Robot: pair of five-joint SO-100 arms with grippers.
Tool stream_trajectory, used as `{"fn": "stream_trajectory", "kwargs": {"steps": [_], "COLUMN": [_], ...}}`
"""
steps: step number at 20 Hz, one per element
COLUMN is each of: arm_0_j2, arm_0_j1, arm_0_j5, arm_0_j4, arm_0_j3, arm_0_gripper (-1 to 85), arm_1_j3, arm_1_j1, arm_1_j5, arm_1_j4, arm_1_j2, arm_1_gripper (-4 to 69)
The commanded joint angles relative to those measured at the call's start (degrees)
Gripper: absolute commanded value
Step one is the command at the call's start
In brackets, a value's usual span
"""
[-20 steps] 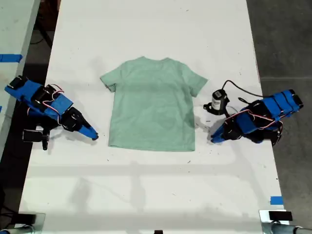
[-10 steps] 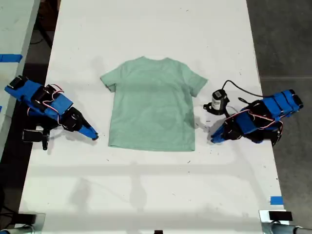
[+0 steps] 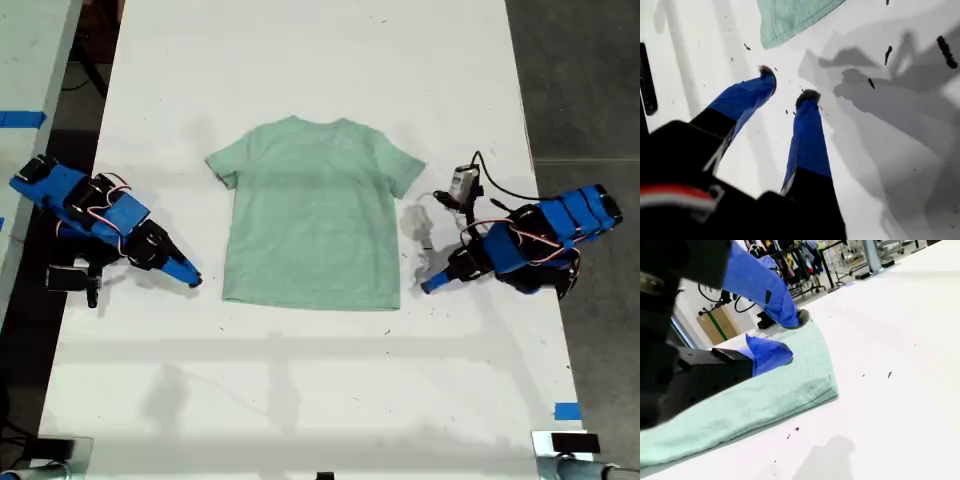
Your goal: Fold t shirt
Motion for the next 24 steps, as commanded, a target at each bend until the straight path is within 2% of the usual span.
{"fn": "stream_trajectory", "kwargs": {"steps": [1,2,4,5,6,8,10,12,16,19,21,24], "arm_0_j2": [0.53,0.53,0.53,0.53,0.53,0.53,0.53,0.53,0.53,0.53,0.53,0.53], "arm_0_j1": [0.26,0.26,0.26,0.26,0.26,0.26,0.26,0.26,0.26,0.26,0.26,0.26], "arm_0_j5": [0.35,0.35,0.35,0.35,0.35,0.35,0.35,0.35,0.35,0.35,0.35,0.35], "arm_0_j4": [-0.35,-0.35,-0.35,-0.35,-0.35,-0.35,-0.35,-0.35,-0.35,-0.35,-0.35,-0.35], "arm_0_j3": [2.37,2.37,2.37,2.37,2.37,2.37,2.37,2.37,2.37,2.37,2.37,2.37], "arm_0_gripper": [7.0,7.0,7.0,7.0,7.0,7.0,7.0,7.0,6.8,6.8,6.8,6.8], "arm_1_j3": [2.64,1.49,-11.07,-20.13,-29.79,-45.62,-54.76,-59.94,-66.27,-75.67,-80.95,-82.97], "arm_1_j1": [6.06,8.35,18.90,24.70,30.76,43.95,55.81,64.34,73.30,74.36,74.18,75.50], "arm_1_j5": [-2.55,-3.78,-8.09,-12.57,-17.75,-28.21,-35.95,-40.61,-44.03,-44.74,-44.12,-43.51], "arm_1_j4": [-5.89,-6.50,2.55,4.92,6.86,9.05,7.38,3.69,-6.59,-9.05,-9.14,-9.23], "arm_1_j2": [0.53,0.44,-7.21,-16.52,-28.56,-48.34,-60.29,-70.58,-90.44,-106.17,-114.61,-119.36], "arm_1_gripper": [1.4,1.3,2.2,5.4,17.2,28.9,32.9,33.4,27.4,26.0,21.8,21.1]}}
